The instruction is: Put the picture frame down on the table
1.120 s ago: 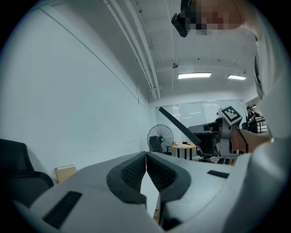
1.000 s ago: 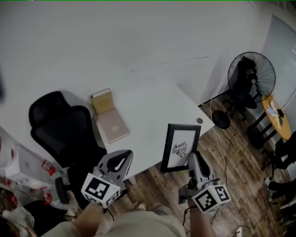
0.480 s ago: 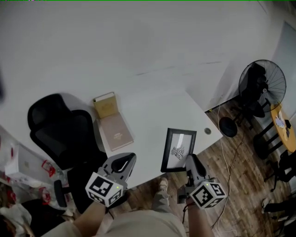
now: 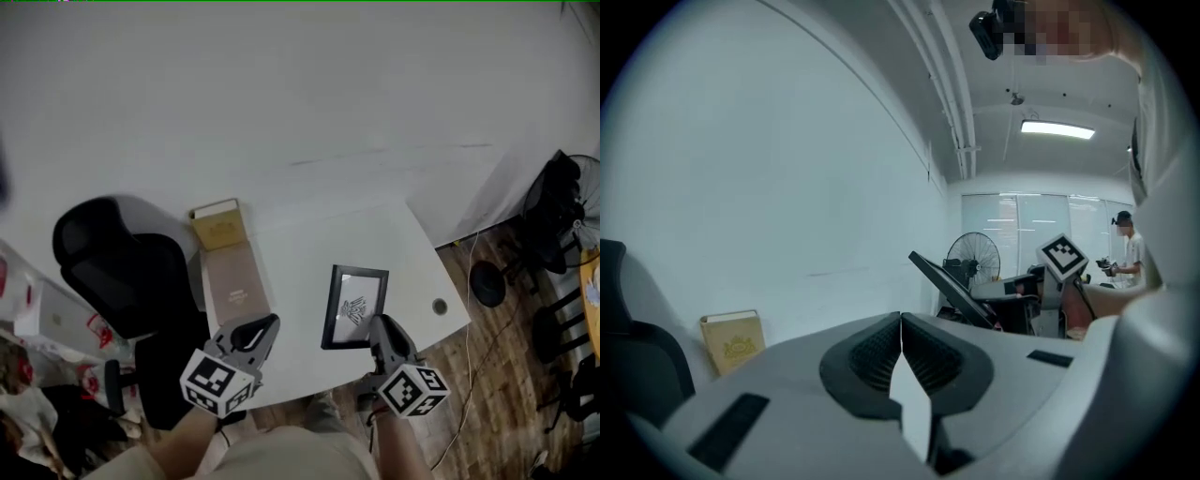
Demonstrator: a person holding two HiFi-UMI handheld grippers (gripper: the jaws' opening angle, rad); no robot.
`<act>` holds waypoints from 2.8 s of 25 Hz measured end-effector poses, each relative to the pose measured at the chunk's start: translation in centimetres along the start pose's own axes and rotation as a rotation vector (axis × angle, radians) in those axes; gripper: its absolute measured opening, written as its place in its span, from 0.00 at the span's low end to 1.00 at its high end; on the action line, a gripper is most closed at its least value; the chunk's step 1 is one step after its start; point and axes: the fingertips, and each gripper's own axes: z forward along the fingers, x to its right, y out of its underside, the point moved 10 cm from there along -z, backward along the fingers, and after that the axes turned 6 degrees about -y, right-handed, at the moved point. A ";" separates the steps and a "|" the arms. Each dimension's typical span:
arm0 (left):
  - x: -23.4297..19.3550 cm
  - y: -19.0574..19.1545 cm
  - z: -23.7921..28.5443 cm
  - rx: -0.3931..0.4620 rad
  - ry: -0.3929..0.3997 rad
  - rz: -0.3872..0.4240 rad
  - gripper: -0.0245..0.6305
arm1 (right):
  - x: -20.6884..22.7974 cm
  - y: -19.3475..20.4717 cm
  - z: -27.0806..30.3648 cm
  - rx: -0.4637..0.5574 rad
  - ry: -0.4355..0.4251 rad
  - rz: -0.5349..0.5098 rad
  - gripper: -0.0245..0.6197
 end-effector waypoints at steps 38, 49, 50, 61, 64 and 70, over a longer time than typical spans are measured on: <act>-11.2 4.0 22.1 -0.177 -0.308 -0.111 0.07 | 17.8 1.2 30.5 -0.422 -0.081 0.058 0.16; -14.2 9.0 23.4 -0.246 -0.315 -0.105 0.07 | 17.6 7.1 35.7 -0.572 -0.041 -0.063 0.16; -14.7 9.8 23.5 -0.259 -0.315 -0.117 0.07 | 17.5 7.5 36.2 -0.582 -0.032 -0.077 0.16; -17.1 15.8 24.0 -0.368 -0.359 -0.285 0.07 | 18.5 12.8 39.7 -0.683 0.038 -0.226 0.17; -17.3 16.1 24.1 -0.369 -0.352 -0.298 0.07 | 18.7 13.3 40.4 -0.671 0.087 -0.213 0.17; -18.1 16.3 23.3 -0.340 -0.370 -0.351 0.07 | 19.2 14.4 41.3 -0.655 0.168 -0.164 0.17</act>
